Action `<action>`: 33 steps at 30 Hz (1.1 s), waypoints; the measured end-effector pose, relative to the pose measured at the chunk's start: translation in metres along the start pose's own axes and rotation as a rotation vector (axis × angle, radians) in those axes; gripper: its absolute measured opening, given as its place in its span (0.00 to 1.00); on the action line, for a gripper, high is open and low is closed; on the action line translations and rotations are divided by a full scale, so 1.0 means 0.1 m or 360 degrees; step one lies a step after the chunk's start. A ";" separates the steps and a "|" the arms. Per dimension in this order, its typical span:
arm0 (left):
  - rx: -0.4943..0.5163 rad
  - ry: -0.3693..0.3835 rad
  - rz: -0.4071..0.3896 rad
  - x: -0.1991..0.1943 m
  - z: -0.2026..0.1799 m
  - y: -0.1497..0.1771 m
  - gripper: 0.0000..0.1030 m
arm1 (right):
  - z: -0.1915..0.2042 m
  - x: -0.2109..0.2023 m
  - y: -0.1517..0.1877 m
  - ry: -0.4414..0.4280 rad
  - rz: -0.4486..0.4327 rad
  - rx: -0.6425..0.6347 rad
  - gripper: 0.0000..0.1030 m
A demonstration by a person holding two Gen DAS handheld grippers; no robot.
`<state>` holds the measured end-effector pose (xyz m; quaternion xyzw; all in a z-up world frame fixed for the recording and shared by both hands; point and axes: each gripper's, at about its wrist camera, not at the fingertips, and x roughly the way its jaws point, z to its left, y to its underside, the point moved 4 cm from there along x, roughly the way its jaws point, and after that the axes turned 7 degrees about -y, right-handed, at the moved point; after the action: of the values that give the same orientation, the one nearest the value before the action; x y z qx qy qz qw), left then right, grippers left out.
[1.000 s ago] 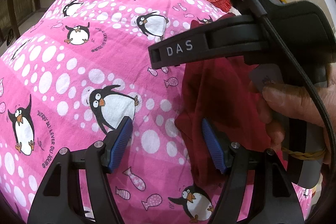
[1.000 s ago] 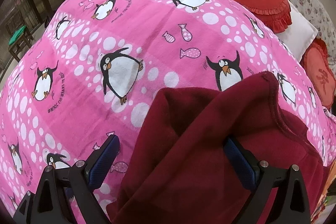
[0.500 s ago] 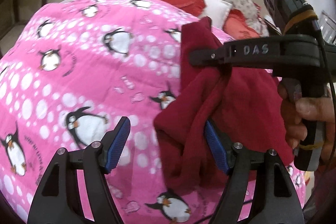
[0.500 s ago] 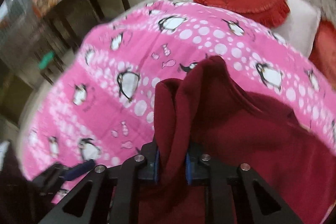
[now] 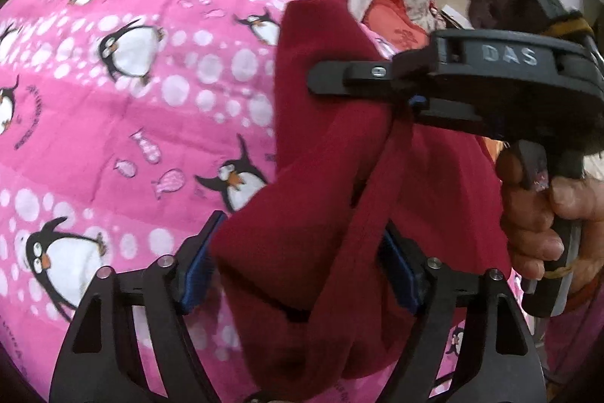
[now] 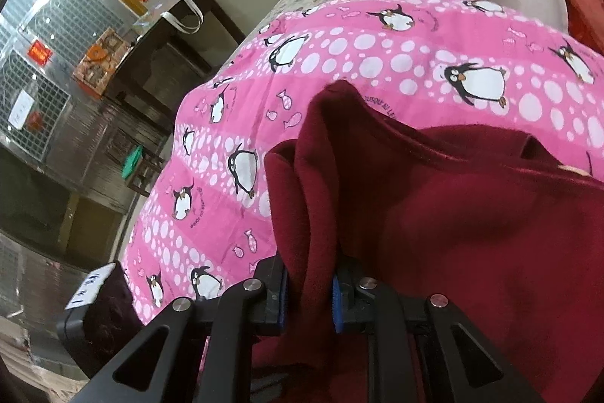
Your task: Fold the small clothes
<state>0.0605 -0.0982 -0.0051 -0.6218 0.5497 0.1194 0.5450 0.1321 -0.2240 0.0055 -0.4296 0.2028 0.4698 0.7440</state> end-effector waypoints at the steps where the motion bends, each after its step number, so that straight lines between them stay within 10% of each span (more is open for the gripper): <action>1: 0.0013 0.0015 0.0011 0.01 -0.04 0.01 0.58 | -0.02 0.00 0.00 0.0003 0.0004 0.0016 0.15; 8: 0.0049 -0.0024 0.0027 0.08 -0.15 0.04 0.46 | 0.17 0.13 -0.11 0.0328 0.0019 -0.0166 0.52; 12: 0.0029 -0.0040 0.0037 0.11 -0.16 0.02 0.42 | 0.22 0.34 -0.20 0.0527 0.0094 -0.0296 0.52; 16: 0.0025 -0.0022 0.0049 -0.01 -0.21 0.01 0.26 | 0.13 0.12 -0.16 0.0388 0.0021 -0.0227 0.20; 23: 0.0228 0.0001 -0.0040 -0.38 -0.87 -0.21 0.23 | -0.03 -0.84 -0.10 0.0111 -0.0168 -0.0142 0.18; 33: 0.0553 0.0086 0.0017 -0.15 -2.19 -0.18 0.23 | -0.61 -2.16 0.23 0.0250 -0.0376 -0.0106 0.18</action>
<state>-0.0291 -0.2709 0.0988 -0.5183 0.5797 0.0086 0.6287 0.0150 -0.3840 0.1141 -0.5103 0.1927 0.3502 0.7614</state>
